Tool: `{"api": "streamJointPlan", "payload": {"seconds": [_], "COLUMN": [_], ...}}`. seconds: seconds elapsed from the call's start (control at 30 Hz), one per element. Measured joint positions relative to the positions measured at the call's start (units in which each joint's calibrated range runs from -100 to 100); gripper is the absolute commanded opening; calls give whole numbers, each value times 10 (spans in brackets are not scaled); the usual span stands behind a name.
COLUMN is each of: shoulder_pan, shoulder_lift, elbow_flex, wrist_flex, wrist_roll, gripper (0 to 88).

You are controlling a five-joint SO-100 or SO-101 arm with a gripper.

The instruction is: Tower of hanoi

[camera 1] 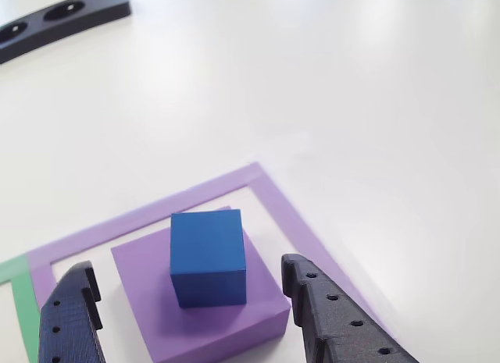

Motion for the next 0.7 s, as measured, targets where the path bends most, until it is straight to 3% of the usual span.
{"api": "streamJointPlan", "payload": {"seconds": [0.7], "shoulder_pan": [-5], "shoulder_lift": [83], "elbow_flex": [-50], "wrist_flex": [-56], "wrist_roll": [0], "gripper": [204]}}
